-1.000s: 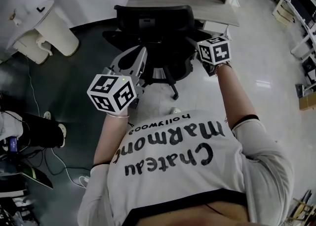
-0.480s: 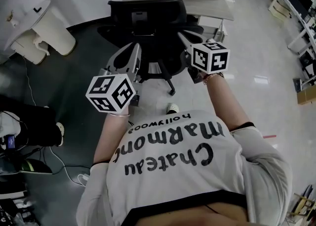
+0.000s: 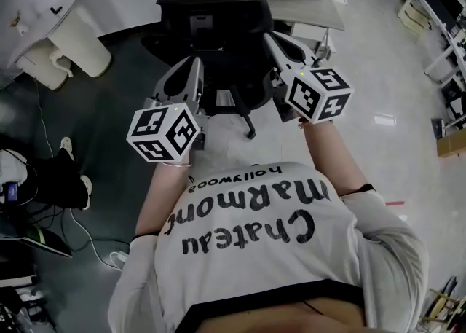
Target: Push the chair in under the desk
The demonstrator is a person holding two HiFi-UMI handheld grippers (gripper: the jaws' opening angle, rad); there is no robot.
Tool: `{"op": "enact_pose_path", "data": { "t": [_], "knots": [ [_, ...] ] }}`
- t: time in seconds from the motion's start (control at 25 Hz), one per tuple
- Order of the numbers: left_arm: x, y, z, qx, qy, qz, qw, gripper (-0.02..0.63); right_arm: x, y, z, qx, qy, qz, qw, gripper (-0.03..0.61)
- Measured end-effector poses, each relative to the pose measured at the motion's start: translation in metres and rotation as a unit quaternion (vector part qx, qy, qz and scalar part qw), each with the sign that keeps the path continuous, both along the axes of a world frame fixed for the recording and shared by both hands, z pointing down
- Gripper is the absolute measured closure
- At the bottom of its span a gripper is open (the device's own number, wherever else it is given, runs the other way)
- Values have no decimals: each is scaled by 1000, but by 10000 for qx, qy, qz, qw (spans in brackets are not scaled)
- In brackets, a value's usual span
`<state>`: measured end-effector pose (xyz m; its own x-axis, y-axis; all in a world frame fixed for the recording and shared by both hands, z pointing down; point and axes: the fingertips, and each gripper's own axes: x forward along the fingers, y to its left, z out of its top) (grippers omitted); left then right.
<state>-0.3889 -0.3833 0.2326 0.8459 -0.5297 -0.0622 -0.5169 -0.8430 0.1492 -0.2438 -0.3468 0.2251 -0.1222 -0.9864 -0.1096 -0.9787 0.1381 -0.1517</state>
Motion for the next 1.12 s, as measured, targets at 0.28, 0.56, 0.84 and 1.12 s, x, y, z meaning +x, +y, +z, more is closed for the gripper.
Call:
{"op": "enact_pose_path", "data": {
  "t": [0.28,0.56,0.84,1.12],
  "knots": [
    [17,-1,-2,-62,-39,-122,9999,592,17,-5,7,-257,223,-71,9994,566],
    [40,6,-3,-236,117,-282,9993,592,52,1,9,-479,349,-62,9982,568],
    [67,16,1,-312,72,-276,9991,592,80,14,22,-674,550,26,9962,568],
    [72,24,18,-487,-149,-274,9983,592,89,21,42,-843,331,33,9959,568]
  ]
}}
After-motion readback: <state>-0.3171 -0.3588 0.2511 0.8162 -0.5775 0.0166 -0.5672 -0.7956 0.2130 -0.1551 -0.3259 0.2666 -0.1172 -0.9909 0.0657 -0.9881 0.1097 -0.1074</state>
